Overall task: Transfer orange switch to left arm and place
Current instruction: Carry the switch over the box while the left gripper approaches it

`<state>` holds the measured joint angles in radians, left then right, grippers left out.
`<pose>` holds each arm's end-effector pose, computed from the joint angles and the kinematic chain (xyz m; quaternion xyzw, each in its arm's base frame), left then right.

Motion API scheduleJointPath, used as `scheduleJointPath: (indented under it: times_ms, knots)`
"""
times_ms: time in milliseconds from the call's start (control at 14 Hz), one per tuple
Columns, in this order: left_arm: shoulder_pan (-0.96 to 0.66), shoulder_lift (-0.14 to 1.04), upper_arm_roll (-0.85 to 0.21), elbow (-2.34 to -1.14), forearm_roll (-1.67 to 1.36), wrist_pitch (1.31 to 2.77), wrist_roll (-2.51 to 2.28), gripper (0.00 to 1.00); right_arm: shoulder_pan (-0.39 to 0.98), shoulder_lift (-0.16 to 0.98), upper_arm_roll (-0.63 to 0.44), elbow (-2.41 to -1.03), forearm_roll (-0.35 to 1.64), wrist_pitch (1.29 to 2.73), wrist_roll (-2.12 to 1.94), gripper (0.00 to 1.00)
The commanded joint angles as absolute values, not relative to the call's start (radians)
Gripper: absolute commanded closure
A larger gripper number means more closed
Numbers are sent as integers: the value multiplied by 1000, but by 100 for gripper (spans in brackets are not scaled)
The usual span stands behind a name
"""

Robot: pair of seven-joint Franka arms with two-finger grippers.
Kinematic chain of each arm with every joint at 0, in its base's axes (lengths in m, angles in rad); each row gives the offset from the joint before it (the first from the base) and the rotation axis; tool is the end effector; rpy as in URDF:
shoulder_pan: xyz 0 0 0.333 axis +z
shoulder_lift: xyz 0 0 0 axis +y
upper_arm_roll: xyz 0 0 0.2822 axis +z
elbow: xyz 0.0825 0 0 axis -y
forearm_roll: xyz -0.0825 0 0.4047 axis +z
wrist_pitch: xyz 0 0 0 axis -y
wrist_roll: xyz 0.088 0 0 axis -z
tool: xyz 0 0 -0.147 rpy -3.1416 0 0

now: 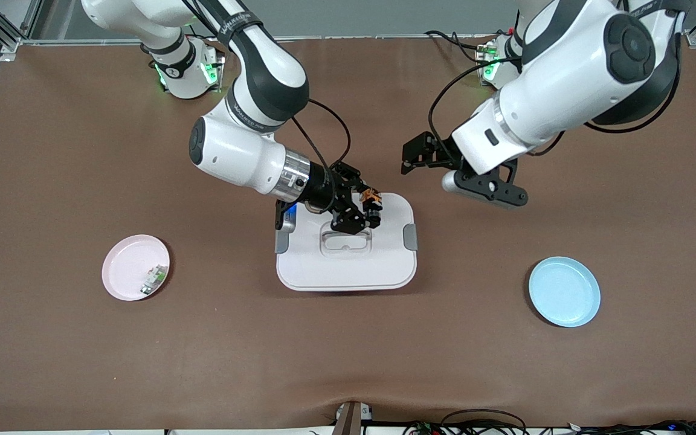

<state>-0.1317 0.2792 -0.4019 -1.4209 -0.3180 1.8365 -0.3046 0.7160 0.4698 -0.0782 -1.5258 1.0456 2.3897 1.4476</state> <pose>0.5752 -0.3511 0.5008 0.9725 -0.0712 -0.0138 0.2215 0.5784 0.4771 0.3699 -0.6766 0.5989 0.2508 0.3473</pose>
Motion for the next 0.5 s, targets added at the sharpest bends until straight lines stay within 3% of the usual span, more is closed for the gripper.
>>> scheduleJointPath:
  times_ms: [0, 215, 430]
  knots:
    - [-124, 311, -405, -1427, -391, 1879, -241, 0, 727, 471, -87, -1513, 1071, 2393, 1460, 66]
    - [-130, 316, -406, -1477, -400, 1949, -241, 0, 736, 466, -87, -1503, 1092, 2391, 1468, 66]
    - [-135, 319, -410, -1502, -416, 1999, -242, 6, 739, 466, -87, -1490, 1092, 2391, 1479, 66]
